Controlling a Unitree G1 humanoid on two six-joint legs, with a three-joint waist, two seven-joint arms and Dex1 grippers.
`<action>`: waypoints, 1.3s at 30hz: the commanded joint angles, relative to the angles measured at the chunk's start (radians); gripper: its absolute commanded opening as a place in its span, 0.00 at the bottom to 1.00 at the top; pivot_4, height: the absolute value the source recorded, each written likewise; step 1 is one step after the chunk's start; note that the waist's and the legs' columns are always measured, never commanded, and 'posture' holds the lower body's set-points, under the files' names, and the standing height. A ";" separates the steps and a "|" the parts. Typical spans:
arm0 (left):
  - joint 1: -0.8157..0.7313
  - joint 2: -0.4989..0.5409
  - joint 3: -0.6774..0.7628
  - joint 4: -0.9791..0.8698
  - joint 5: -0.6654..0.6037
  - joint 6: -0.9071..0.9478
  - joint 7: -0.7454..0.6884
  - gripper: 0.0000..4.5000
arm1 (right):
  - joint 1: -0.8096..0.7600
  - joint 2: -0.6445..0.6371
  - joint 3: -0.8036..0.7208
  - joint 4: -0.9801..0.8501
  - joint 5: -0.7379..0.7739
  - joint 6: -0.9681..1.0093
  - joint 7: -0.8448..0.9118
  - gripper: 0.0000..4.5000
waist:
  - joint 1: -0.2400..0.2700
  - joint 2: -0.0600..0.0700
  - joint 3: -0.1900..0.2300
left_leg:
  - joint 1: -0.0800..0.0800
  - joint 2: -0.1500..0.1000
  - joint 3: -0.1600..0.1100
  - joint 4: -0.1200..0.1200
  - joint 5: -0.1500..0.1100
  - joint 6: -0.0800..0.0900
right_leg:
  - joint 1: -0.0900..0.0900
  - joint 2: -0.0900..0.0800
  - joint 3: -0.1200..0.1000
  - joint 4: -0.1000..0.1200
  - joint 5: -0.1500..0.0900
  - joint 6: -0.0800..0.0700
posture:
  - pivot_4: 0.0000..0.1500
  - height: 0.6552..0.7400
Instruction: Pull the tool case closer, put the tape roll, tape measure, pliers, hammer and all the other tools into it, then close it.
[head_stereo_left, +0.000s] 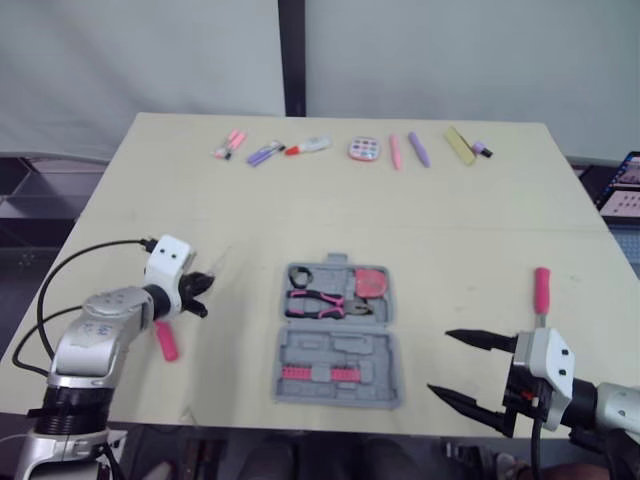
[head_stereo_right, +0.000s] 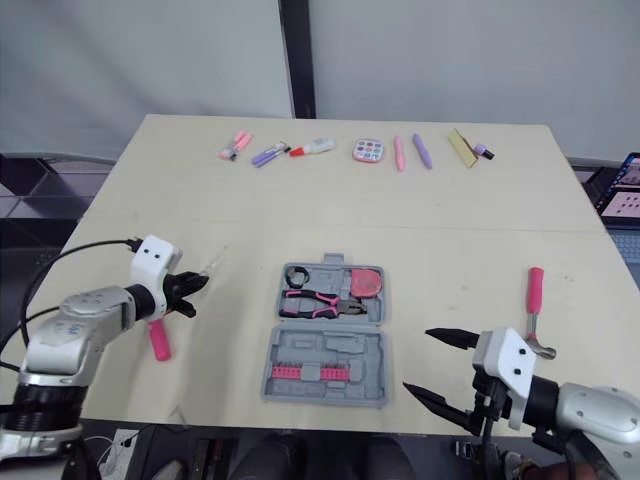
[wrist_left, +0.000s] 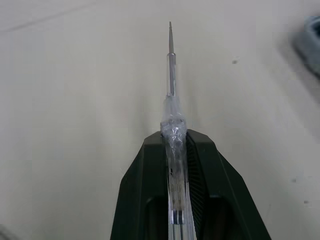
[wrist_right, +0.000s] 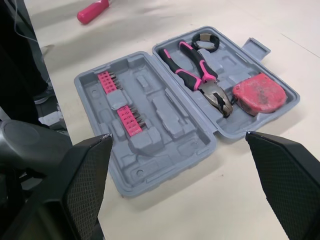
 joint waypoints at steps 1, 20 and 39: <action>0.006 0.080 -0.023 -0.105 -0.043 -0.028 -0.144 0.01 | 0.009 -0.001 -0.036 0.001 0.012 -0.021 0.020 1.00 | 0.001 0.000 0.000 | 0.000 0.000 0.000 0.000 0.000 0.000 | 0.000 0.000 0.000 0.000 0.000 0.000 | 1.00 0.92; -0.041 0.211 -0.255 -0.270 -0.047 -0.244 -0.529 0.01 | 0.101 -0.003 -0.061 0.106 -0.090 -0.163 0.098 1.00 | 0.001 0.003 0.002 | -0.001 0.000 0.001 0.000 0.000 0.000 | 0.000 0.001 0.001 -0.002 0.000 0.000 | 1.00 0.92; -0.261 0.092 -0.549 -0.167 0.131 -0.206 -0.551 0.01 | 0.145 0.023 -0.060 0.114 -0.121 -0.212 0.082 1.00 | 0.003 0.003 0.002 | -0.001 0.000 0.001 0.000 0.000 0.000 | 0.000 0.002 0.002 -0.001 0.000 0.000 | 1.00 0.92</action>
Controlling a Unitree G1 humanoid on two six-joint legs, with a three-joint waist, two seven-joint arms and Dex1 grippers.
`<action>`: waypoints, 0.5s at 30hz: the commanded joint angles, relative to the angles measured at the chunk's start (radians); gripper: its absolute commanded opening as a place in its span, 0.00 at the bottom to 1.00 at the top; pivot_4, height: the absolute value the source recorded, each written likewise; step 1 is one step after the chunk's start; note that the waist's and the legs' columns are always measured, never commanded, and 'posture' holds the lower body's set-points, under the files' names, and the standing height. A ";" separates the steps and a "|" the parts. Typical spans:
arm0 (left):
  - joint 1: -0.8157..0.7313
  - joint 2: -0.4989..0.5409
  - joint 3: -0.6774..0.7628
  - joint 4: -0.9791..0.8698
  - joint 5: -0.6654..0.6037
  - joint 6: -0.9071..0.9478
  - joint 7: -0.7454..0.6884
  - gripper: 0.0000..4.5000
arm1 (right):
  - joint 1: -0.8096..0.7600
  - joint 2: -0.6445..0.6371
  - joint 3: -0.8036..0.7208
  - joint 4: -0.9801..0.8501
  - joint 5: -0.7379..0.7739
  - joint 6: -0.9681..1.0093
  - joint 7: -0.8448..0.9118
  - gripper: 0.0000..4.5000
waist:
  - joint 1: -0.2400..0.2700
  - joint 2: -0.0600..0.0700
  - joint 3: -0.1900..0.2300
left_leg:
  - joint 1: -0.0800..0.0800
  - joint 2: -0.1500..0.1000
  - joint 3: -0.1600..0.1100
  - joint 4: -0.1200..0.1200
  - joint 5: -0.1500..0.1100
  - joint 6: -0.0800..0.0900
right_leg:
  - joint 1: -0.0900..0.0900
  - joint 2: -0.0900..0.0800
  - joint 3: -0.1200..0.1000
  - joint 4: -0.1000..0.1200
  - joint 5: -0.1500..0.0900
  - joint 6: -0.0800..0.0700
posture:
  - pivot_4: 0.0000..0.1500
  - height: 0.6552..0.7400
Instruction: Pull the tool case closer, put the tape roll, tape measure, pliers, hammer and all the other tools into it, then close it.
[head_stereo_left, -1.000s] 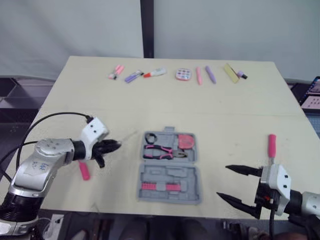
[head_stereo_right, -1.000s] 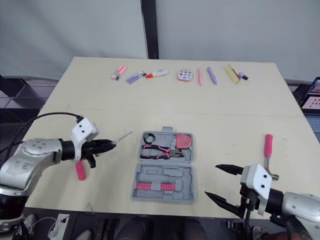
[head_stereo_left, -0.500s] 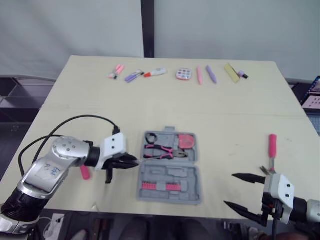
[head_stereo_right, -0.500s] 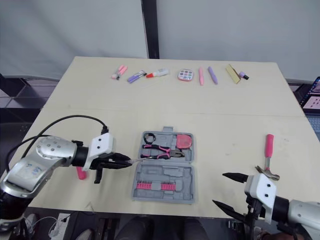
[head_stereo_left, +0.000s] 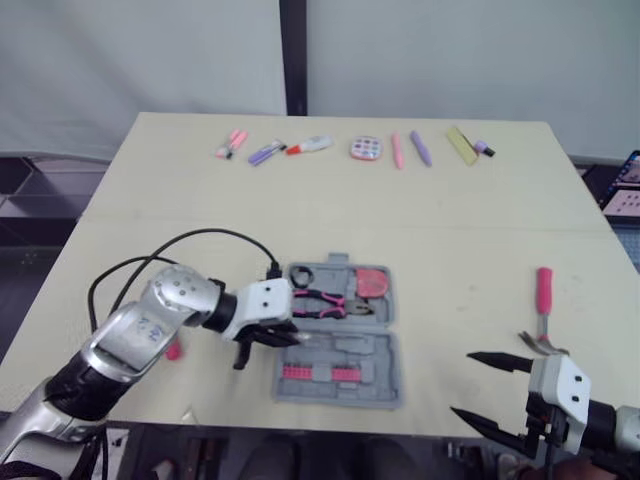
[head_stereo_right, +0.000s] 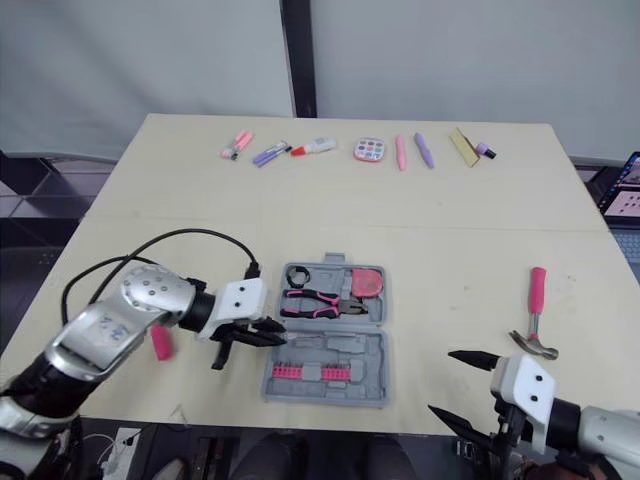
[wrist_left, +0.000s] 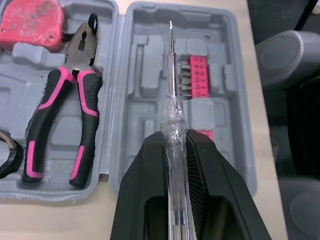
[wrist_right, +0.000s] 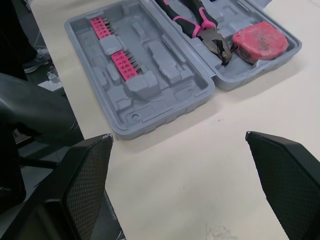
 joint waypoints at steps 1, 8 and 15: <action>-0.051 -0.049 -0.053 0.051 0.069 -0.008 0.020 0.01 | 0.019 0.014 -0.023 -0.020 0.003 -0.023 -0.003 1.00 | 0.001 0.000 0.000 | 0.000 0.000 0.000 0.000 0.000 0.000 | 0.000 0.000 0.000 0.000 0.000 0.000 | 1.00 0.92; -0.109 -0.133 -0.120 0.144 0.152 -0.025 0.021 0.01 | 0.043 0.027 -0.034 -0.018 0.004 -0.035 -0.001 1.00 | 0.000 0.000 0.000 | 0.000 0.000 0.000 0.001 0.000 0.000 | 0.000 0.000 0.000 0.001 0.000 0.000 | 1.00 0.92; -0.154 -0.171 -0.155 0.161 0.191 -0.002 0.001 0.01 | 0.051 0.031 -0.038 -0.017 -0.001 -0.036 -0.005 1.00 | 0.001 0.000 0.000 | 0.000 0.000 0.000 0.001 0.000 0.000 | 0.000 0.000 0.000 0.001 0.000 0.000 | 1.00 0.92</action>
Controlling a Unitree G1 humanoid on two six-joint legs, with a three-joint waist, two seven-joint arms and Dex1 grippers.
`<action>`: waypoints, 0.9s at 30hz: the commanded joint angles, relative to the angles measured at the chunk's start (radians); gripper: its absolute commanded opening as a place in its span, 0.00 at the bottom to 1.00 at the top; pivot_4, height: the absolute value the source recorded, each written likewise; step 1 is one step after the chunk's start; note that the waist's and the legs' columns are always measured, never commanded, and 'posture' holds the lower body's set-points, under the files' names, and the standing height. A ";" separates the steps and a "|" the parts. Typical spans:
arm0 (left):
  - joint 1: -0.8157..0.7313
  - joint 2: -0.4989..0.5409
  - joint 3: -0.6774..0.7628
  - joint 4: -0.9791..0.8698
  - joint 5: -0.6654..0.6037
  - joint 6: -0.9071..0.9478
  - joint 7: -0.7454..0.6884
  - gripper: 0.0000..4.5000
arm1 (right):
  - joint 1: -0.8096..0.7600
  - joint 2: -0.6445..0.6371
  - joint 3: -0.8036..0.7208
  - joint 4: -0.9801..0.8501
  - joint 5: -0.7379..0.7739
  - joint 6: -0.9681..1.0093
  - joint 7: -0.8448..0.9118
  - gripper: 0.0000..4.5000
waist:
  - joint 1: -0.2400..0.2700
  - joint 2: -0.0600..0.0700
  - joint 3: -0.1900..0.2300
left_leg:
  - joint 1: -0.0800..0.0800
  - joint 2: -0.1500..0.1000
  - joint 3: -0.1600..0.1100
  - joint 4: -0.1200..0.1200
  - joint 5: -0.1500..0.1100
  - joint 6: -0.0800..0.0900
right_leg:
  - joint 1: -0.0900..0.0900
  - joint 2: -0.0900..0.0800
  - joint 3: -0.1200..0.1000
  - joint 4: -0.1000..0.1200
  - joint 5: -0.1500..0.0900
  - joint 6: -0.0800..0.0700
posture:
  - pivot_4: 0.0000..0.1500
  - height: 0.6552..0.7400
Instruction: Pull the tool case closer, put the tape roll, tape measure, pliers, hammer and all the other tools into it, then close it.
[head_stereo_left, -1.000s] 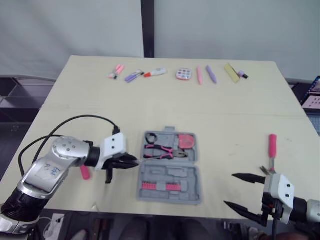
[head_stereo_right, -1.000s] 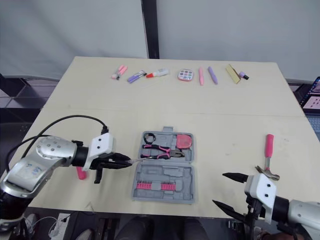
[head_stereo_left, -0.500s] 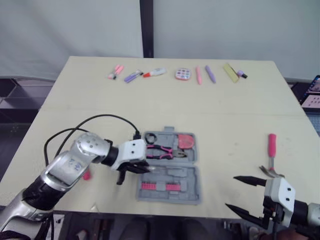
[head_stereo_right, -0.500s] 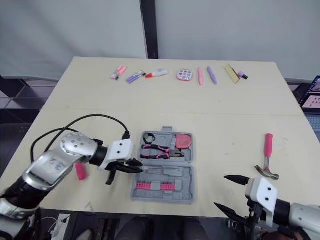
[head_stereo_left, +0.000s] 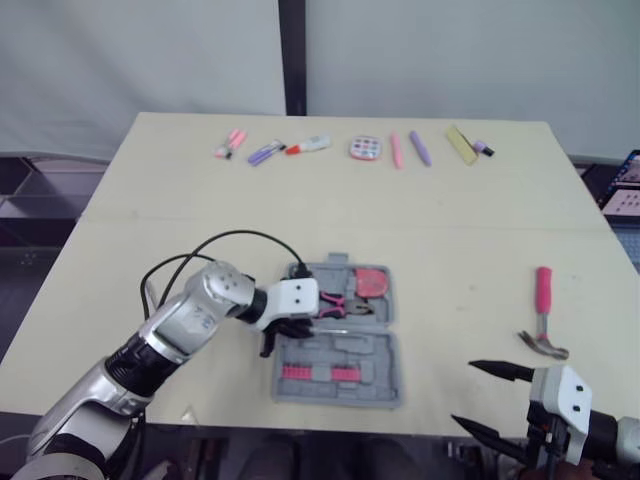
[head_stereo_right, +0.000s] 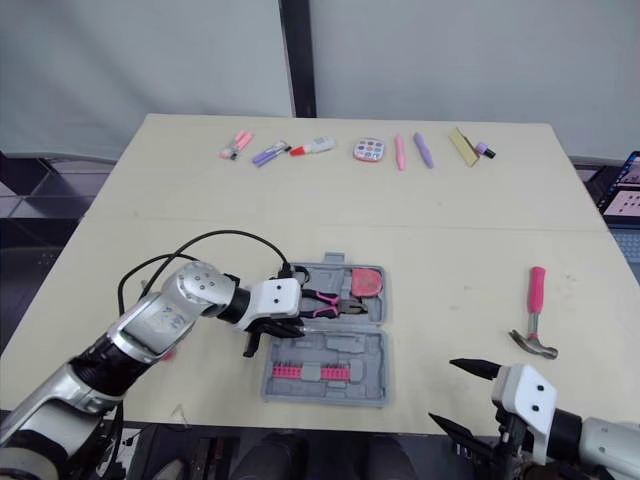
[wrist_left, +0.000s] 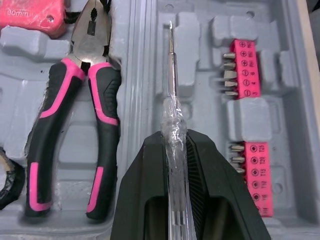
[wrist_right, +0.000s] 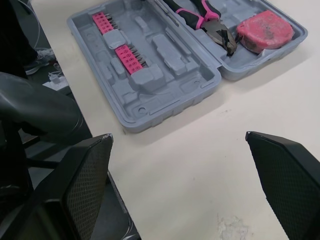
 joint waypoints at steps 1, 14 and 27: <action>-0.027 -0.008 -0.007 -0.018 0.020 0.014 -0.016 0.01 | 0.011 0.005 -0.035 -0.016 0.007 -0.017 -0.005 1.00 | 0.000 0.000 0.000 | 0.000 0.000 0.000 0.000 0.000 0.000 | 0.000 0.000 0.000 0.000 0.000 0.000 | 1.00 0.92; -0.090 -0.051 -0.073 -0.011 0.069 0.099 -0.049 0.01 | 0.013 0.009 -0.025 -0.025 -0.001 -0.011 -0.022 1.00 | 0.000 0.000 0.000 | 0.000 0.000 0.000 0.000 0.000 0.000 | 0.000 0.000 0.000 0.000 0.000 0.000 | 1.00 0.92; -0.092 -0.103 -0.104 0.037 0.117 0.130 -0.017 0.01 | 0.026 0.011 -0.027 -0.036 -0.005 -0.008 -0.029 1.00 | 0.001 0.000 0.000 | 0.000 0.000 0.000 0.000 0.000 0.000 | 0.000 0.000 0.000 0.001 0.000 0.000 | 1.00 0.92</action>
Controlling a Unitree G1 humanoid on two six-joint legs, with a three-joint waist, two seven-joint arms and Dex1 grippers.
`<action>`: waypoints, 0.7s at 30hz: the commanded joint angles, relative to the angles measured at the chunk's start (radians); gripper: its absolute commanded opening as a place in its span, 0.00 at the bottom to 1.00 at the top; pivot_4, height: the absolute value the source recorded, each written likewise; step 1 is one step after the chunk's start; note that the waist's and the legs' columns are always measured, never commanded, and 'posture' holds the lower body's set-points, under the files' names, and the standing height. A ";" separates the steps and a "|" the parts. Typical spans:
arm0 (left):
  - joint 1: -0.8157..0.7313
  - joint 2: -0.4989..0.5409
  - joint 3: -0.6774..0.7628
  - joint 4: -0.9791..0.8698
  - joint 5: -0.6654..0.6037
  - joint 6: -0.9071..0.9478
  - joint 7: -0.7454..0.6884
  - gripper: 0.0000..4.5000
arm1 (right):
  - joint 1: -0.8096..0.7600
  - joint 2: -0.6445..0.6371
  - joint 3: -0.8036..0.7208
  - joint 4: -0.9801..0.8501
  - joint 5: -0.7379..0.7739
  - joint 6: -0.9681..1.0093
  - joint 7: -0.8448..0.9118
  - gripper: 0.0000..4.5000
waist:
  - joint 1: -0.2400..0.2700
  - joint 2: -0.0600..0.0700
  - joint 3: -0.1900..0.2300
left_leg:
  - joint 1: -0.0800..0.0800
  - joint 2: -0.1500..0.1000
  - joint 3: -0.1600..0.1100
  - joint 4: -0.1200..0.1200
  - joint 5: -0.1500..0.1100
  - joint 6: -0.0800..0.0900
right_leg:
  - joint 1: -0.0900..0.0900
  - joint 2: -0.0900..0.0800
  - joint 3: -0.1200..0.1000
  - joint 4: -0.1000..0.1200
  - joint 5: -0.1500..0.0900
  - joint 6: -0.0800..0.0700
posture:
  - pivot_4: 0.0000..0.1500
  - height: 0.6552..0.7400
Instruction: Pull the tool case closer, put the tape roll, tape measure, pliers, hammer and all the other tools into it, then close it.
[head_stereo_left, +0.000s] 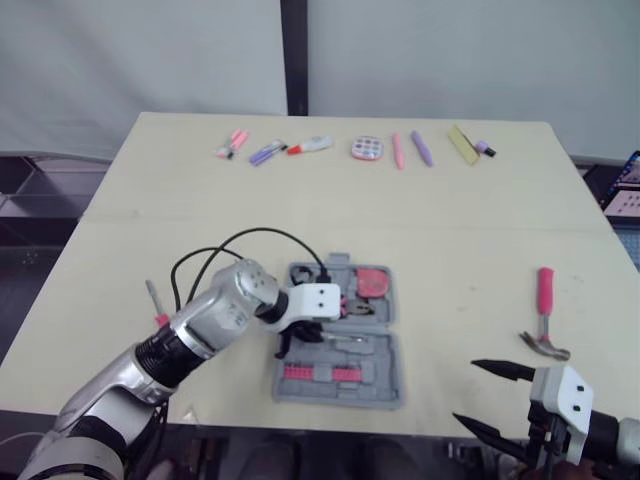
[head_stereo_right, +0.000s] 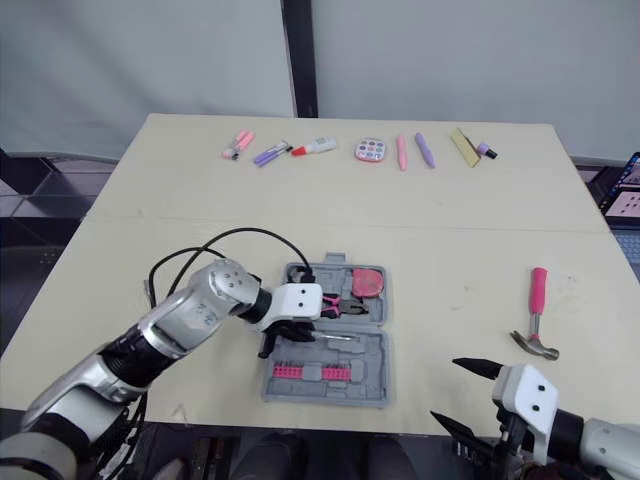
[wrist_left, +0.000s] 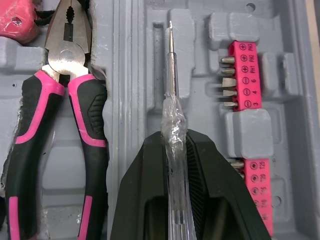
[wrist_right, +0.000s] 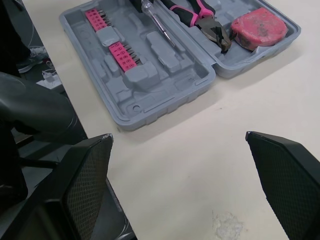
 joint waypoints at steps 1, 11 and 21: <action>-0.021 -0.016 -0.004 0.009 0.016 -0.010 0.008 0.01 | 0.016 0.008 -0.023 -0.031 0.004 -0.009 -0.008 1.00 | 0.000 0.000 0.000 | 0.000 0.000 0.000 0.000 0.000 0.000 | 0.000 0.000 0.000 0.000 0.000 0.000 | 1.00 0.92; -0.019 -0.038 0.005 0.036 0.036 -0.034 0.023 0.01 | 0.025 0.015 -0.019 -0.035 0.000 -0.012 -0.015 1.00 | 0.000 0.000 0.000 | 0.000 0.000 0.000 0.000 0.000 0.000 | 0.000 0.000 0.000 0.001 0.000 0.000 | 1.00 0.92; -0.019 -0.044 0.009 0.044 0.044 -0.042 0.024 0.01 | 0.025 0.017 -0.010 -0.038 -0.005 -0.013 -0.020 1.00 | 0.000 0.000 0.000 | 0.000 0.000 0.000 0.000 0.000 0.000 | 0.000 0.000 0.000 0.001 0.000 0.000 | 1.00 0.92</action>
